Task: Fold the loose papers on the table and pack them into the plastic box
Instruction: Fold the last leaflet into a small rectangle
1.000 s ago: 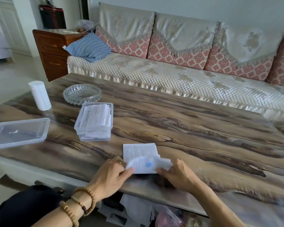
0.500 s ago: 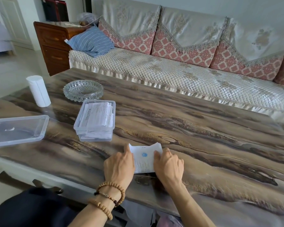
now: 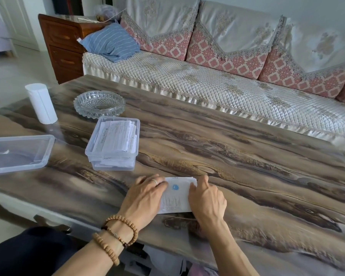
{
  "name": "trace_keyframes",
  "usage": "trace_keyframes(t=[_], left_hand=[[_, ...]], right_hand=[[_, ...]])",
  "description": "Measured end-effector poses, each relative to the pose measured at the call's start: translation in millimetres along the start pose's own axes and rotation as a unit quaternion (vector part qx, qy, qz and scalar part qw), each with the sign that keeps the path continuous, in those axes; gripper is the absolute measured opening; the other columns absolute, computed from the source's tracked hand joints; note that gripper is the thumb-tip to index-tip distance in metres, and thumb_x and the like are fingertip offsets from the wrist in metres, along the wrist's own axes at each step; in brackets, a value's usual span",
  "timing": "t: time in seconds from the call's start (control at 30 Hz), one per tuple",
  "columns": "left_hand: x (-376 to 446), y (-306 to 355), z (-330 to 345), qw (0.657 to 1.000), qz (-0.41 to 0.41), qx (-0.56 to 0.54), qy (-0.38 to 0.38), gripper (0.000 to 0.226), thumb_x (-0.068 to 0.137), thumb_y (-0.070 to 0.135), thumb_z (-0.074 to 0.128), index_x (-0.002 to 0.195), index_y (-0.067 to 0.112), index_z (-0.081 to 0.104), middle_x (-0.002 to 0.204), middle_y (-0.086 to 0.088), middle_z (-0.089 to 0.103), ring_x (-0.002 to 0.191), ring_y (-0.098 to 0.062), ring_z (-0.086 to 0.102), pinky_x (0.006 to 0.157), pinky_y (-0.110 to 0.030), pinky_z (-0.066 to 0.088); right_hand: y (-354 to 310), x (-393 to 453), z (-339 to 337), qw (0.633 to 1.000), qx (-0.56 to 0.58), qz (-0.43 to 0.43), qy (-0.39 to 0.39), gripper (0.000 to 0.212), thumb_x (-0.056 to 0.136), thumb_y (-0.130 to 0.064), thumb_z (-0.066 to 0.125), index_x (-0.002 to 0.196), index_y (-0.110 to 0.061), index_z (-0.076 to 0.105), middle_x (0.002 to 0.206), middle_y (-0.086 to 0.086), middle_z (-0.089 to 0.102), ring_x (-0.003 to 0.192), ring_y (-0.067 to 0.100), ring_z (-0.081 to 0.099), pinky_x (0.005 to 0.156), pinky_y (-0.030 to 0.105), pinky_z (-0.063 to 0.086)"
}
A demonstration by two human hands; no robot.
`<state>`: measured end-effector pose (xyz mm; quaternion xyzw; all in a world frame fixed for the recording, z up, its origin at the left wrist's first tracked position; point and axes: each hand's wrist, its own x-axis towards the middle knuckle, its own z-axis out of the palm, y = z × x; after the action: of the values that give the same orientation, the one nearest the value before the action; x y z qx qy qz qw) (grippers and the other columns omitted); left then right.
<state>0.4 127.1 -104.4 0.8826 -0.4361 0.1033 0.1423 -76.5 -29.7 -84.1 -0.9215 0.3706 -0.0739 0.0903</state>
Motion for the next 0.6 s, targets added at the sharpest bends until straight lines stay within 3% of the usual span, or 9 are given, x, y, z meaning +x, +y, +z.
trace_keyframes(t=[0.07, 0.17, 0.2, 0.23, 0.27, 0.33, 0.37, 0.6], left_hand=[[-5, -15, 1, 0.999, 0.016, 0.000, -0.036, 0.041, 0.097, 0.029, 0.041, 0.133, 0.020, 0.057, 0.144, 0.004, 0.051, 0.136, -0.011, 0.044, 0.114, -0.039, 0.034], [-7, -28, -6, 0.992, 0.037, 0.000, -0.118, 0.068, 0.093, 0.048, 0.009, 0.151, 0.020, 0.033, 0.159, 0.006, 0.023, 0.147, -0.007, 0.017, 0.119, -0.038, 0.006], [-7, -28, -8, 0.989, 0.040, -0.008, -0.139, 0.073, 0.091, 0.051, 0.005, 0.154, 0.020, 0.024, 0.161, 0.008, 0.013, 0.149, -0.005, 0.006, 0.118, -0.035, -0.002], [-7, -29, -9, 0.987, 0.040, -0.011, -0.157, 0.075, 0.090, 0.054, 0.004, 0.155, 0.020, 0.016, 0.162, 0.009, 0.004, 0.148, -0.004, -0.003, 0.117, -0.032, -0.008], [-7, -28, -10, 0.984, 0.039, -0.008, -0.171, 0.075, 0.090, 0.056, 0.004, 0.156, 0.021, 0.009, 0.162, 0.010, -0.003, 0.147, -0.002, -0.011, 0.116, -0.031, -0.012], [-7, -30, -14, 0.980, 0.038, 0.004, -0.194, 0.079, 0.090, 0.065, 0.006, 0.156, 0.022, -0.001, 0.160, 0.012, -0.013, 0.145, -0.002, -0.018, 0.118, -0.033, -0.014], [-8, -31, -16, 0.977, 0.036, 0.010, -0.208, 0.082, 0.088, 0.069, 0.005, 0.155, 0.023, -0.003, 0.158, 0.013, -0.016, 0.145, -0.002, -0.020, 0.119, -0.034, -0.014], [-7, -36, -27, 0.966, 0.021, -0.003, -0.259, 0.099, 0.073, 0.078, 0.000, 0.155, 0.024, -0.005, 0.157, 0.016, -0.016, 0.145, -0.003, -0.020, 0.122, -0.041, -0.009]], right_hand=[[5, 2, 0, 1.000, -0.002, -0.002, 0.028, 0.026, 0.098, -0.037, 0.044, 0.110, -0.014, 0.045, 0.097, 0.009, 0.066, 0.094, 0.033, 0.062, 0.069, 0.037, 0.039], [4, -1, 7, 0.981, -0.067, -0.154, 0.096, 0.018, 0.084, -0.023, 0.062, 0.100, -0.014, 0.061, 0.101, 0.008, 0.064, 0.095, 0.029, 0.061, 0.082, 0.045, 0.046], [1, -4, 11, 0.968, -0.073, -0.225, 0.087, 0.024, 0.088, -0.026, 0.055, 0.107, -0.014, 0.063, 0.113, 0.010, 0.064, 0.106, 0.029, 0.061, 0.093, 0.051, 0.044], [-3, -7, 12, 0.958, -0.068, -0.279, 0.024, 0.039, 0.095, -0.033, 0.040, 0.123, -0.013, 0.058, 0.135, 0.010, 0.055, 0.126, 0.027, 0.052, 0.107, 0.055, 0.035], [-6, -11, 13, 0.950, -0.060, -0.305, -0.037, 0.055, 0.100, -0.041, 0.020, 0.141, -0.013, 0.042, 0.155, 0.007, 0.035, 0.143, 0.022, 0.032, 0.116, 0.055, 0.019], [-6, -13, 11, 0.945, -0.057, -0.298, -0.126, 0.080, 0.090, -0.060, -0.007, 0.156, -0.018, 0.006, 0.162, -0.005, -0.007, 0.150, 0.013, -0.006, 0.120, 0.050, -0.005], [-1, -11, 11, 0.945, -0.065, -0.292, -0.134, 0.086, 0.083, -0.064, -0.013, 0.155, -0.019, -0.002, 0.160, -0.007, -0.015, 0.149, 0.011, -0.013, 0.120, 0.049, -0.009], [44, 0, -7, 0.946, -0.121, -0.259, -0.155, 0.091, 0.074, -0.063, -0.021, 0.155, -0.024, -0.007, 0.156, -0.015, -0.022, 0.148, 0.011, -0.017, 0.118, 0.046, -0.014]])
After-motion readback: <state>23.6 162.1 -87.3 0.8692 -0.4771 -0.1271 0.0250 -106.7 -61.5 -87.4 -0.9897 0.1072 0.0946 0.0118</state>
